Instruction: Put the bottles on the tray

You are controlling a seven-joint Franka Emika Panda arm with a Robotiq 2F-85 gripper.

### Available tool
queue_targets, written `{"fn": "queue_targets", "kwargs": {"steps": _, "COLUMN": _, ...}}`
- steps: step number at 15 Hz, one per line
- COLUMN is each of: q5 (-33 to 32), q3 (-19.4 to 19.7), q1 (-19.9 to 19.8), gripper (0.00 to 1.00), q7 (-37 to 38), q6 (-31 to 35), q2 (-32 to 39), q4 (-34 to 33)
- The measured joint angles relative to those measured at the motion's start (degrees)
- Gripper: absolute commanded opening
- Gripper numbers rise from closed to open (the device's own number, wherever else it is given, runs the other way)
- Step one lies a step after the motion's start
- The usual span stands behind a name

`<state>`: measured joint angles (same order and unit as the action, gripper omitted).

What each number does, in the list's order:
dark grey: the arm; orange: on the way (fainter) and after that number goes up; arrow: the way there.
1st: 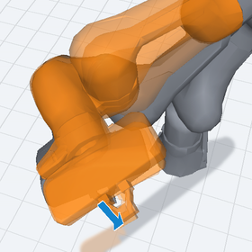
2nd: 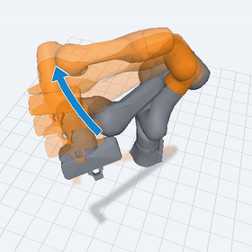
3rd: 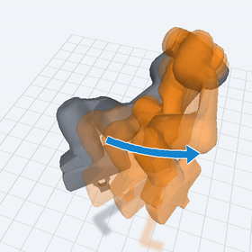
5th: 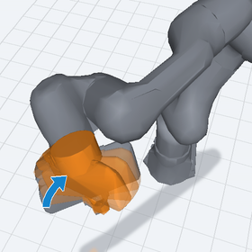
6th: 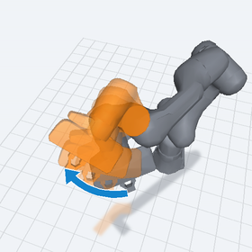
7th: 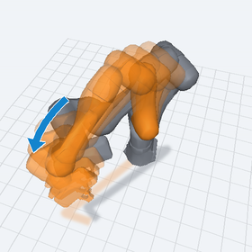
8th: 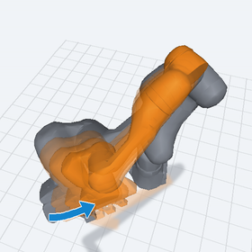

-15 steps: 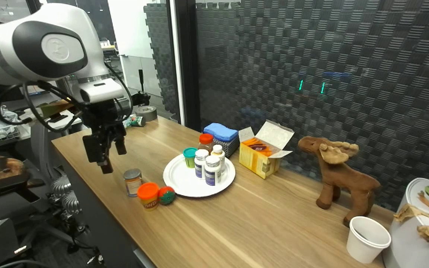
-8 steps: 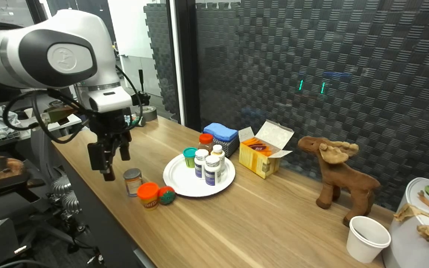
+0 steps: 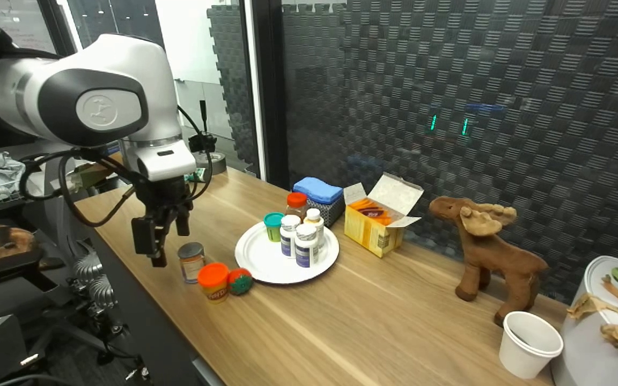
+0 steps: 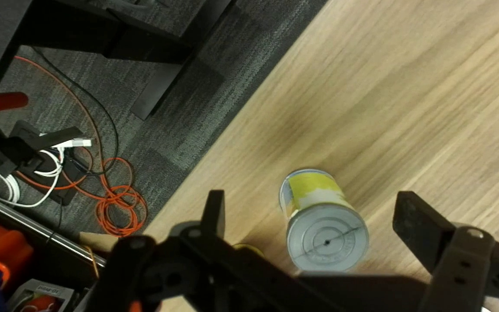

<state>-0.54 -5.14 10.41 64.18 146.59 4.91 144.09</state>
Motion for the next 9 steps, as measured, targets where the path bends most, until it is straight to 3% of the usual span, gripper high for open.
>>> {"fn": "queue_targets", "kwargs": {"steps": 9, "q5": -0.74, "q3": 0.05, "q1": 0.00, "gripper": 1.00, "q7": 0.53, "q6": 3.84, "q2": 1.91, "q4": -0.44}}
